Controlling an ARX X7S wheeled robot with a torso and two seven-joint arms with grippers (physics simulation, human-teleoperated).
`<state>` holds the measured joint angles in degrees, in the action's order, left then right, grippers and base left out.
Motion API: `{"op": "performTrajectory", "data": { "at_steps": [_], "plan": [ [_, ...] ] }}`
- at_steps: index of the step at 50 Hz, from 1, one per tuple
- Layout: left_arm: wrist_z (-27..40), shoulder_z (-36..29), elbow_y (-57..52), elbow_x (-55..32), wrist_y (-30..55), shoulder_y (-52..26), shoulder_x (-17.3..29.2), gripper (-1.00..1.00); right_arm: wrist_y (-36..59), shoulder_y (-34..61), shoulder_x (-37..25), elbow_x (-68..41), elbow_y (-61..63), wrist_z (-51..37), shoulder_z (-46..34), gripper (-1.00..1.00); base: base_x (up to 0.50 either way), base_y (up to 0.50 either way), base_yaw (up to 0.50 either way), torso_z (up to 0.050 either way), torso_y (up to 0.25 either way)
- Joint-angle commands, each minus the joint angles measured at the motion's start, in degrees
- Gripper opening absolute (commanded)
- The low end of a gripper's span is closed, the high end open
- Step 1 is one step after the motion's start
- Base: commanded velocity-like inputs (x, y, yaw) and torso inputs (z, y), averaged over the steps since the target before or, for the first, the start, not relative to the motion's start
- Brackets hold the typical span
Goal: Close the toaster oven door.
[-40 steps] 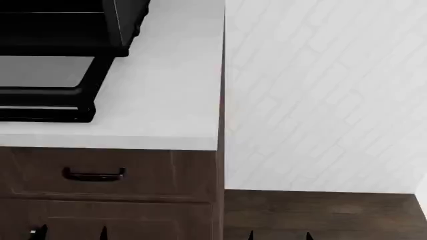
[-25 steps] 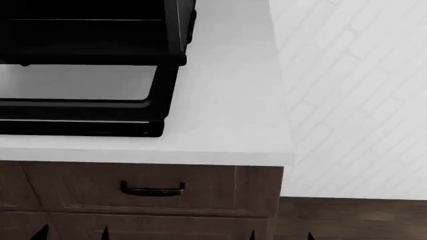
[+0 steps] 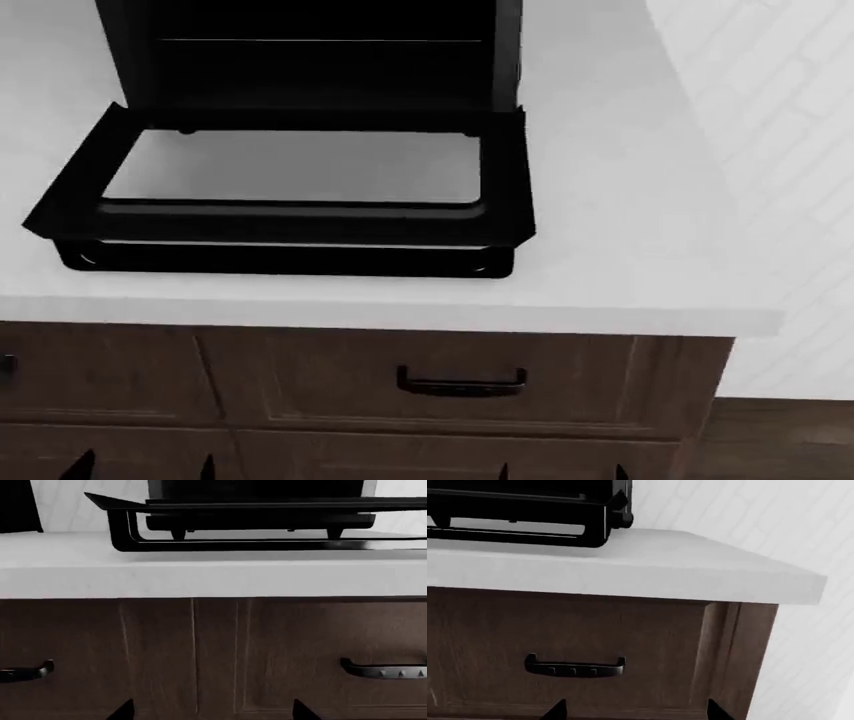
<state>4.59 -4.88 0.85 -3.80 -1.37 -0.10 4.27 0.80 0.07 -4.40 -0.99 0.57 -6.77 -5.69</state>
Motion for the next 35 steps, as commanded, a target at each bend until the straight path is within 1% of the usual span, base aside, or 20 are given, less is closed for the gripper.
{"op": "performTrajectory", "data": {
  "at_steps": [1, 9, 15, 25, 27, 31, 32, 34, 35],
  "plan": [
    [1.1, -0.9, -0.5, -0.6, -0.2, 0.1, 0.8, 1.0, -0.2, 0.0, -0.8, -0.4, 0.4, -1.1, -1.1, 1.0, 0.0, 0.5, 0.0, 0.0, 0.0],
    [1.9, -1.4, -2.5, -1.2, 1.2, 0.2, 1.5, 1.0, 1.3, 0.0, -1.5, -0.7, 2.1, -1.3, -2.2, 1.0, 0.0, 0.5, 0.0, 0.0, 0.0],
    [2.9, -1.6, -8.1, -1.6, 5.4, 0.7, 2.3, 1.0, 3.9, 0.1, -2.0, -0.4, 6.2, -1.8, -3.1, 1.0, 0.0, 0.5, 0.0, 0.0, 0.0],
    [4.2, -1.8, -12.9, -2.2, 9.9, 0.3, 3.2, 1.0, 7.6, 1.0, -2.8, -0.7, 10.9, -2.2, -3.9, 1.0, 0.0, 0.5, 0.0, 0.0, 0.0],
    [4.2, -2.0, -14.3, -2.6, 12.0, 0.1, 3.4, 1.0, 10.1, 1.8, -2.9, -1.7, 12.1, -1.8, -3.8, 1.0, 0.0, 0.5, 0.0, 0.0, 0.0],
    [5.5, -2.3, -17.6, -1.7, 15.9, -0.9, 3.9, 1.0, 12.2, 2.6, -3.2, -0.1, 14.0, -2.8, -4.7, 1.0, 0.0, 0.5, 0.0, 0.0, 0.0],
    [5.7, -2.2, -18.9, -1.9, 17.7, -1.3, 4.0, 1.0, 12.8, 2.7, -3.1, 2.6, 14.6, -5.1, -5.0, 1.0, 0.01, 0.35, 0.0, 0.0, 0.0],
    [5.8, -2.1, -20.9, -2.4, 19.8, -1.7, 4.3, 1.0, 13.8, 3.1, -2.9, 0.6, 16.1, -4.5, -4.2, 1.0, 0.0, 0.04, 0.0, 0.0, 0.0],
    [6.0, -2.1, -22.5, -2.4, 21.0, -2.0, 4.6, 1.0, 15.9, 3.9, -3.0, 1.0, 17.9, -4.8, -4.1, 1.0, 0.0, 0.0, 0.0, 0.0, 0.0]
  ]
}}
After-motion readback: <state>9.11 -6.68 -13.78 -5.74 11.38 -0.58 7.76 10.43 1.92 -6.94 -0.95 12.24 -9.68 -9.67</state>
